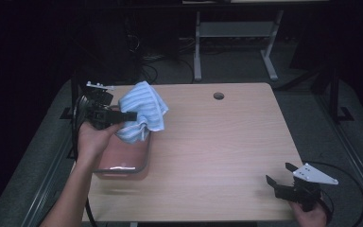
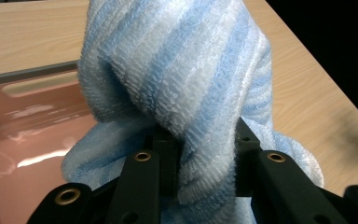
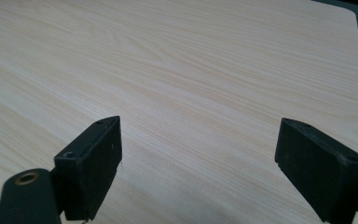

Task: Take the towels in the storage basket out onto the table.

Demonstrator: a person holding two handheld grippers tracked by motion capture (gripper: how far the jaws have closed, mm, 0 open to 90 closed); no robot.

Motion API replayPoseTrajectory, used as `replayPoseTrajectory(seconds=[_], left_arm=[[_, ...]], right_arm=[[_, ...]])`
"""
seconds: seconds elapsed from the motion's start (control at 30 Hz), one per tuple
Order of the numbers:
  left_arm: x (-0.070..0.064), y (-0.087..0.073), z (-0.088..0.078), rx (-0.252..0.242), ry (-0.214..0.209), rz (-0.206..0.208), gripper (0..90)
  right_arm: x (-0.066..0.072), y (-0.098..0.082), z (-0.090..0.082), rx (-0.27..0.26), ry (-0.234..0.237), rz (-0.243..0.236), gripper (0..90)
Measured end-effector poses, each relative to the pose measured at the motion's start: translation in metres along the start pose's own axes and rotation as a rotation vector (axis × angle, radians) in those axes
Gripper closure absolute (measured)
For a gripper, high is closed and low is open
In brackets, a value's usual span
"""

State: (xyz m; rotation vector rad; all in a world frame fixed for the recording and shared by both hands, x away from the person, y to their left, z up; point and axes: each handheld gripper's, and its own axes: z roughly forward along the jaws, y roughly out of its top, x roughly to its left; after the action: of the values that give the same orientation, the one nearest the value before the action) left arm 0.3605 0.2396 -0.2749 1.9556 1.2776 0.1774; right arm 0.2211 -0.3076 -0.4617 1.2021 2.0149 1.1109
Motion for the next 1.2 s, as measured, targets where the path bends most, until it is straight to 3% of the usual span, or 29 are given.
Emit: replayPoseTrajectory(seconds=[0.4, 1.2], left_arm=[[-0.019, 0.008, 0.018, 0.013, -0.034, 0.029, 69.5], [-0.054, 0.013, 0.080, 0.079, -0.132, 0.062, 69.2]], right_arm=[[0.001, 0.000, 0.000, -0.001, 0.002, -0.002, 14.2], [-0.001, -0.004, -0.009, -0.010, -0.010, 0.004, 14.3]])
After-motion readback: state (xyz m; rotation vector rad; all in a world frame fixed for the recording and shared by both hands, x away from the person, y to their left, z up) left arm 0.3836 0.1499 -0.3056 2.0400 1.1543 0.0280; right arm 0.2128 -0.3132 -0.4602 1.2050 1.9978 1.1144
